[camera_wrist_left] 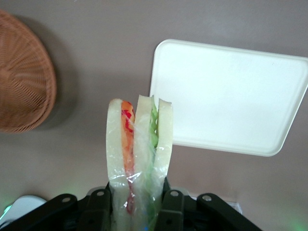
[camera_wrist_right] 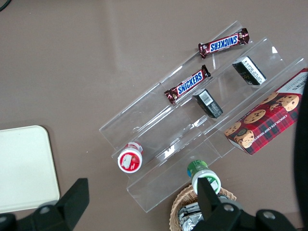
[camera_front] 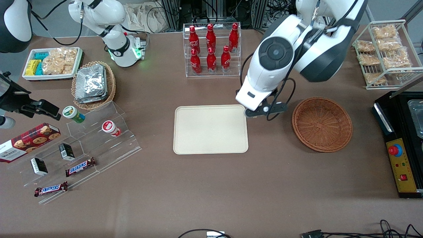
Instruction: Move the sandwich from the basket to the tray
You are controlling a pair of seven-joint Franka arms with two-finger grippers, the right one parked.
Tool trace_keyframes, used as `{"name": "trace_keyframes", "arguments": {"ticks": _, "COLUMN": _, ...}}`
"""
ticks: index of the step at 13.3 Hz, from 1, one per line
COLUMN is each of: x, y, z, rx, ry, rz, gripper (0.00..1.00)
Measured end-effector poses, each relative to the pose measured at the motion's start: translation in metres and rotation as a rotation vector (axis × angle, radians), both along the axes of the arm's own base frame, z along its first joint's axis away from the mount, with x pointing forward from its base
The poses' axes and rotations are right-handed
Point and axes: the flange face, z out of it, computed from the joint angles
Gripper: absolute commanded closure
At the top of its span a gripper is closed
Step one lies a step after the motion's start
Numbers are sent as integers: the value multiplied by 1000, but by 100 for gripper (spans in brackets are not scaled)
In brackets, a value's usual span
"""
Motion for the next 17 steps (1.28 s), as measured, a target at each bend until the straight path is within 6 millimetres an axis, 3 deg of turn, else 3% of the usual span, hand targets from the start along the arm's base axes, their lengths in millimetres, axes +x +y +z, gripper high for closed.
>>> {"name": "trace_keyframes", "arguments": {"ticks": 2, "x": 4, "y": -14, "z": -51, "rx": -24, "ry": -38, "rz": -12, "gripper": 66}}
{"name": "trace_keyframes", "arguments": {"ticks": 6, "x": -13, "y": -25, "z": -184, "rx": -27, "ry": -70, "rz": -71, "gripper": 66}}
{"name": "trace_keyframes", "arguments": {"ticks": 9, "x": -15, "y": -25, "z": -248, "rx": -19, "ry": -70, "rz": -103, "gripper": 66}}
{"name": "trace_keyframes", "arguments": {"ticks": 12, "x": -13, "y": -28, "z": -271, "rx": -41, "ry": -77, "rz": -90, "gripper": 66}}
{"name": "trace_keyframes", "arguments": {"ticks": 13, "x": -13, "y": -28, "z": -274, "rx": -36, "ry": -79, "rz": -97, "gripper": 61}}
{"name": "trace_keyframes", "arguments": {"ticks": 14, "x": -13, "y": -27, "z": -276, "rx": -26, "ry": -86, "rz": -106, "gripper": 46}}
{"name": "trace_keyframes", "arguments": {"ticks": 15, "x": -13, "y": -27, "z": -279, "rx": -21, "ry": -88, "rz": -111, "gripper": 4}}
{"name": "trace_keyframes", "arguments": {"ticks": 17, "x": -14, "y": -27, "z": -282, "rx": -19, "ry": -84, "rz": -112, "gripper": 0}}
